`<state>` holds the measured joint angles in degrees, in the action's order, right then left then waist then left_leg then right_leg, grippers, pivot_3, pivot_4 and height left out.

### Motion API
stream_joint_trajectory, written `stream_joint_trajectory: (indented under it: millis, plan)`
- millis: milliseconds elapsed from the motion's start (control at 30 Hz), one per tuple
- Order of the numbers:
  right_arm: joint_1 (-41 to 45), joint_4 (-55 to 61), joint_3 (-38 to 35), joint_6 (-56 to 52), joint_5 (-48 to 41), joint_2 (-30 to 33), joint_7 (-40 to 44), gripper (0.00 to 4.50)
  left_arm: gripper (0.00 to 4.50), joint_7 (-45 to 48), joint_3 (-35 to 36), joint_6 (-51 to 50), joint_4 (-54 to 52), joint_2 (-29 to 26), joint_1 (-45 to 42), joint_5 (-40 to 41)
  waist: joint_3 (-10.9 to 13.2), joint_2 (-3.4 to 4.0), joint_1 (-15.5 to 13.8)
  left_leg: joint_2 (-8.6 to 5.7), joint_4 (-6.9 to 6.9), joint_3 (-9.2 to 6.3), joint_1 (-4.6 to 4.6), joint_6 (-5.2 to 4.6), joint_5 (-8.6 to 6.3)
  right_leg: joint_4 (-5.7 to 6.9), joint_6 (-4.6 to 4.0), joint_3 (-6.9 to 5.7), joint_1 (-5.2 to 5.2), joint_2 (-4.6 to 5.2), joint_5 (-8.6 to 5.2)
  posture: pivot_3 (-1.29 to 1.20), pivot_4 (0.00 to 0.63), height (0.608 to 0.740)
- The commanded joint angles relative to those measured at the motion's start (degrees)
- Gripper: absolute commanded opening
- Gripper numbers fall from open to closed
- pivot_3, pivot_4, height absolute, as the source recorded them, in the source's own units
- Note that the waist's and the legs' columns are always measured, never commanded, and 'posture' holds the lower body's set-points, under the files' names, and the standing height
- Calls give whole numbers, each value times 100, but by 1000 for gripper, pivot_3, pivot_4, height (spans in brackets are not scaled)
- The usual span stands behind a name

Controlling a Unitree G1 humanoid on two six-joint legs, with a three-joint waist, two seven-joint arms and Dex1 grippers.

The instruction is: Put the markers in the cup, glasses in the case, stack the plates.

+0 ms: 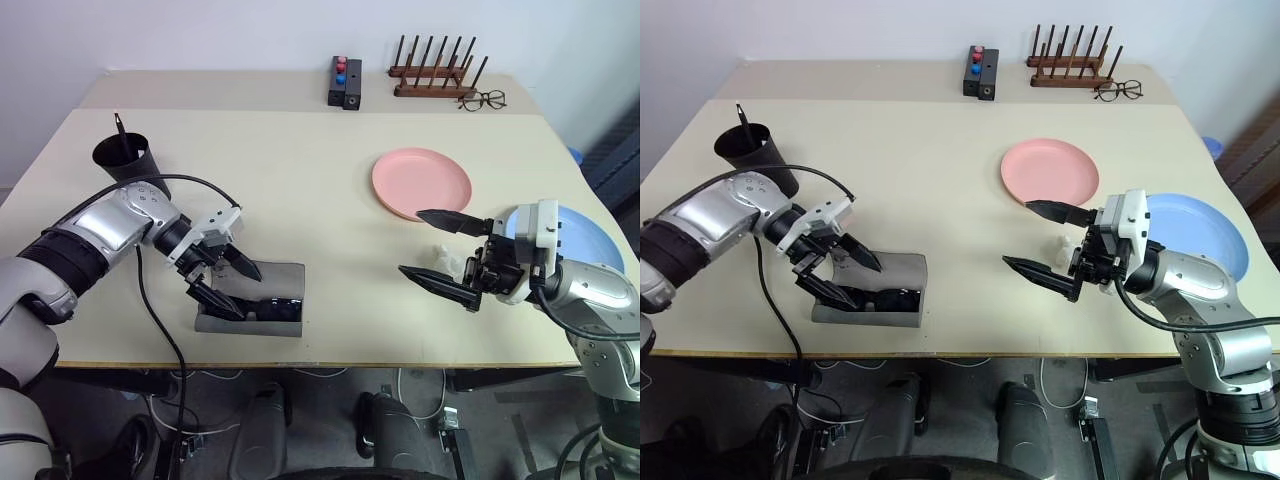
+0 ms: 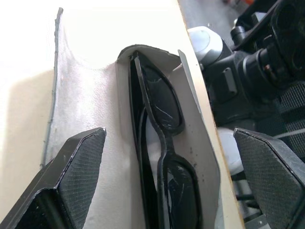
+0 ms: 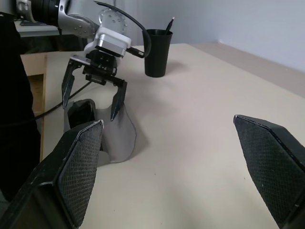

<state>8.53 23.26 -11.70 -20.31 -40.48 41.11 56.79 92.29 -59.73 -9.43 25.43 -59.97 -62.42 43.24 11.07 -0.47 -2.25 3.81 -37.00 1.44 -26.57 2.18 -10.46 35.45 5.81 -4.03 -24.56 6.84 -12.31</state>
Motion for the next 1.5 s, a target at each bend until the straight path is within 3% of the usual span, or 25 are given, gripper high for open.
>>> stream_joint_trajectory:
  millis: [33, 100, 300, 333, 467, 533, 600, 767, 967, 1333, 1500]
  plan:
    - [97, 44, -65, 127, 9, -22, 24, 4500, 3956, 21, 483, -676, -481, -442, -318, 457, 0, 0, 1, 0, 0, 0, 1, 0, 0, 0, 0, 0, 0, 0, 0, 0, 150, 740]
    - [92, 41, -76, 118, 6, -19, 37, 4500, 3236, 21, 635, -1145, -706, -661, -419, 761, 0, 0, 2, 0, 1, 0, 1, 0, 0, 0, 2, 0, -1, 0, -1, 0, 150, 740]
    - [98, -2, -65, 113, 13, 10, 148, 4500, 187, 21, 909, -2664, -1489, -1377, -685, 1654, 0, 3, -7, 0, 5, 0, 4, 1, -1, -2, 10, 2, -1, 0, -7, 0, 150, 740]
    - [82, -6, -59, 123, 13, 35, 214, 4500, 55, 21, 1086, -2879, -1384, -1307, -706, 1763, 1, 3, -13, 0, 4, 0, 4, 1, 0, -2, 11, 2, 0, 0, -7, 0, 150, 740]
    - [132, -155, -65, 179, 164, 62, 243, 4500, 55, 21, 1988, -2554, -287, -484, -725, 1222, 0, 2, -27, -2, -2, -1, 4, 1, 0, -3, 11, 2, 5, 0, -8, 0, 150, 740]
    - [36, -324, 52, 416, 603, 213, 337, 4500, 55, -143, 2262, -1413, 383, -46, -639, 72, -1, 4, -12, -2, -5, -1, 2, 1, 0, -4, 11, 1, 4, -1, -7, 0, 150, 740]
    - [1, -494, 68, 466, 757, 233, 319, 4500, 55, -243, 2614, -1271, 823, 324, -622, -366, 0, 2, -2, -4, -2, 2, 0, 0, 0, -4, 6, 2, 2, -1, -3, 0, 150, 740]
    - [-2, -463, -86, 329, 516, 229, 405, 4500, 55, -362, 3297, -318, 1320, 933, -239, -1301, 1, 3, 14, -3, 8, 4, 1, 0, 0, 1, -6, 3, -6, -2, 5, 0, 150, 740]
    - [-7, -280, -262, 308, 135, 152, 408, 4500, 55, -231, 3791, -237, 1506, 1492, 162, -1869, 2, -2, -16, -2, 2, 4, -2, 0, 0, 1, -6, 3, -3, -2, 5, 0, 150, 740]
    - [-30, -196, -271, 270, 101, 155, 251, 4500, 55, 4, 3859, -60, 907, 1581, 963, -2572, 2, -1, -9, -2, 1, 4, 1, 0, 0, 2, -7, 5, 0, -3, 6, 0, 150, 740]
    - [-23, -170, -255, 250, 87, 149, 209, 4500, 55, 21, 3615, -231, 477, 1270, 1178, -2285, 2, 0, 4, 0, 3, 3, 3, 0, 0, 2, -8, 5, -1, -3, 6, 0, 150, 740]
